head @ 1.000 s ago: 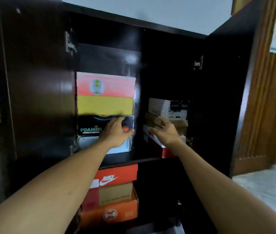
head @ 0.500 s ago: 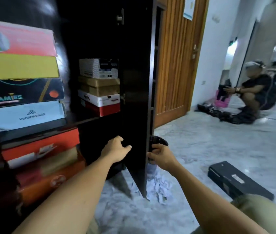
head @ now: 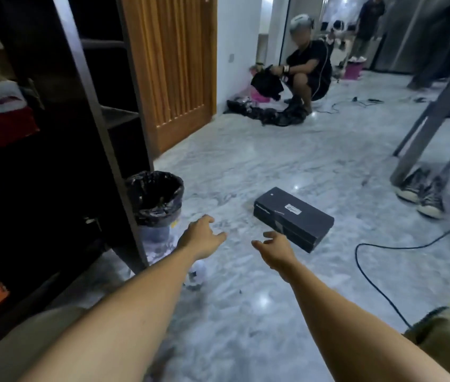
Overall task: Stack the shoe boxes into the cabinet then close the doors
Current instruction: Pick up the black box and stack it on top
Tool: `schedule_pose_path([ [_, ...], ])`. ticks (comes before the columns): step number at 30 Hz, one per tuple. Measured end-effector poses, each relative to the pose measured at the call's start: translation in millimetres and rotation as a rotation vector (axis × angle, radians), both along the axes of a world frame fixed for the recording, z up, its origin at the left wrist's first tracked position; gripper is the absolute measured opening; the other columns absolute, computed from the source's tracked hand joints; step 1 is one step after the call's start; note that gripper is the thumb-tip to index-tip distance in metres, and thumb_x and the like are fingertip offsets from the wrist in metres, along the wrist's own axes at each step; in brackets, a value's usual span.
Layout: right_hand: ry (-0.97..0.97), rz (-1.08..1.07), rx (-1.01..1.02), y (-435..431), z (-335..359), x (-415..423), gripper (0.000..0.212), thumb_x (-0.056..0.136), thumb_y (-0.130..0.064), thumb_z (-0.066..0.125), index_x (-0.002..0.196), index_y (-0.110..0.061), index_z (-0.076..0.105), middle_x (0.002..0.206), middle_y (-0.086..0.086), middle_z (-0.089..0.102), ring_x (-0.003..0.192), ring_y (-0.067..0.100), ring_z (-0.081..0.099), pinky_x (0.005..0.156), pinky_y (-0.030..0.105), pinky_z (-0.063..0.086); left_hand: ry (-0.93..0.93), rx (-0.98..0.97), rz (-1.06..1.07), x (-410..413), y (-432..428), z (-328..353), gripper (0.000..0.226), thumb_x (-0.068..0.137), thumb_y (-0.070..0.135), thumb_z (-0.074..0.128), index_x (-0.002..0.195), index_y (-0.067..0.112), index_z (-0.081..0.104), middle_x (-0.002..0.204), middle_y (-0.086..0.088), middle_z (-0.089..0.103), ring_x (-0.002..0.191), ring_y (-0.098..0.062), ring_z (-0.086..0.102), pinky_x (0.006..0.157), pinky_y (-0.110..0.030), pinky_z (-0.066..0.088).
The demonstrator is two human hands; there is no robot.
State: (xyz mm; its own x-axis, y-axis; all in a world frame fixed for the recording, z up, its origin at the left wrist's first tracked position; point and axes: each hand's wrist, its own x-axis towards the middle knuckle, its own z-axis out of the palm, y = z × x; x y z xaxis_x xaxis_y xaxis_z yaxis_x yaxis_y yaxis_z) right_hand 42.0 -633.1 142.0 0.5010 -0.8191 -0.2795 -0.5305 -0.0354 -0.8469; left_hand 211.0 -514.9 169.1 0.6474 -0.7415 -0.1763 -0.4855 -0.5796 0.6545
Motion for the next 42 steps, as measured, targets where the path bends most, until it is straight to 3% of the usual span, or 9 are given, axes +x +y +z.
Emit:
schedule_pose_path([
  [9,0.028,-0.29,0.119,-116.2,-107.7,-44.5,0.062,0.091,-0.031,0.069,0.144,-0.01,0.043,0.145,0.018,0.05,0.127,0.032,0.054,0.1,0.038,0.047,0.11,0.104,-0.146,5.8,-152.9,-101.5,0.073,0.086,0.049,0.069,0.146,0.021,0.038,0.136,-0.009,0.054,0.12,-0.026,0.056,0.1,-0.037,0.049],
  [16,-0.076,-0.434,-0.048,-220.5,-174.0,-51.4,0.078,0.085,-0.03,0.075,0.15,-0.019,0.034,0.146,0.009,0.047,0.132,0.027,0.05,0.106,0.045,0.046,0.068,0.083,-0.196,37.4,-278.2,-177.2,0.091,0.084,0.038,0.076,0.154,0.016,0.023,0.151,-0.013,0.041,0.134,-0.029,0.045,0.103,-0.032,0.039],
  [23,-0.09,-0.313,-0.204,-258.5,-217.1,-43.0,0.086,0.087,-0.026,0.075,0.156,-0.02,0.024,0.152,0.002,0.031,0.138,0.011,0.036,0.107,0.018,0.029,-0.076,0.029,-0.194,70.2,-376.5,-194.7,0.115,0.076,0.027,0.081,0.157,0.028,0.0,0.162,-0.008,0.012,0.149,-0.03,0.014,0.113,-0.043,0.034],
  [25,-0.088,-0.298,-0.232,-261.2,-225.5,-43.2,0.081,0.086,-0.024,0.075,0.154,-0.017,0.031,0.153,0.002,0.033,0.138,0.014,0.039,0.107,0.015,0.033,-0.04,0.06,-0.231,75.2,-390.7,-196.6,0.116,0.067,0.028,0.08,0.157,0.032,0.006,0.159,-0.006,0.023,0.146,-0.03,0.024,0.112,-0.042,0.037],
  [27,-0.106,-0.291,-0.251,-260.6,-228.0,-45.1,0.076,0.086,-0.02,0.075,0.151,-0.016,0.035,0.15,0.001,0.037,0.133,0.011,0.043,0.094,-0.001,0.033,-0.006,0.057,-0.258,75.1,-392.0,-202.0,0.109,0.059,0.032,0.078,0.153,0.027,0.025,0.147,-0.003,0.043,0.135,-0.027,0.043,0.105,-0.037,0.045],
  [29,-0.141,-0.301,-0.25,-257.6,-228.3,-47.8,0.072,0.086,-0.017,0.075,0.148,-0.014,0.04,0.145,-0.001,0.04,0.123,0.006,0.046,0.081,-0.008,0.034,-0.037,0.032,-0.257,69.1,-382.5,-213.2,0.104,0.065,0.031,0.082,0.153,0.019,0.029,0.151,-0.004,0.036,0.137,-0.025,0.04,0.104,-0.032,0.045],
  [34,-0.179,-0.338,-0.243,-255.7,-229.1,-47.4,0.06,0.084,-0.016,0.078,0.137,-0.014,0.05,0.13,-0.009,0.044,0.115,0.01,0.053,0.074,-0.002,0.042,-0.079,0.197,-0.354,54.6,-346.2,-254.6,0.111,0.076,0.04,0.08,0.158,0.024,0.007,0.161,-0.006,0.024,0.147,-0.032,0.024,0.117,-0.04,0.029],
  [39,-0.179,-0.372,-0.259,-265.8,-234.5,-43.8,0.051,0.084,-0.02,0.078,0.129,-0.018,0.055,0.125,-0.012,0.047,0.112,0.007,0.054,0.102,0.028,0.049,-0.164,0.002,-0.132,67.8,-367.2,-240.7,0.107,0.074,0.033,0.08,0.156,0.022,0.012,0.153,-0.01,0.022,0.141,-0.032,0.021,0.111,-0.044,0.033],
  [42,-0.201,-0.374,-0.283,-269.6,-242.9,-44.8,0.045,0.084,-0.017,0.078,0.122,-0.021,0.056,0.126,-0.012,0.048,0.112,0.006,0.054,0.102,0.028,0.048,-0.091,0.064,-0.183,90.7,-395.3,-225.8,0.129,0.067,0.031,0.087,0.157,0.024,-0.004,0.162,-0.006,0.011,0.149,-0.029,0.01,0.119,-0.044,0.024],
])
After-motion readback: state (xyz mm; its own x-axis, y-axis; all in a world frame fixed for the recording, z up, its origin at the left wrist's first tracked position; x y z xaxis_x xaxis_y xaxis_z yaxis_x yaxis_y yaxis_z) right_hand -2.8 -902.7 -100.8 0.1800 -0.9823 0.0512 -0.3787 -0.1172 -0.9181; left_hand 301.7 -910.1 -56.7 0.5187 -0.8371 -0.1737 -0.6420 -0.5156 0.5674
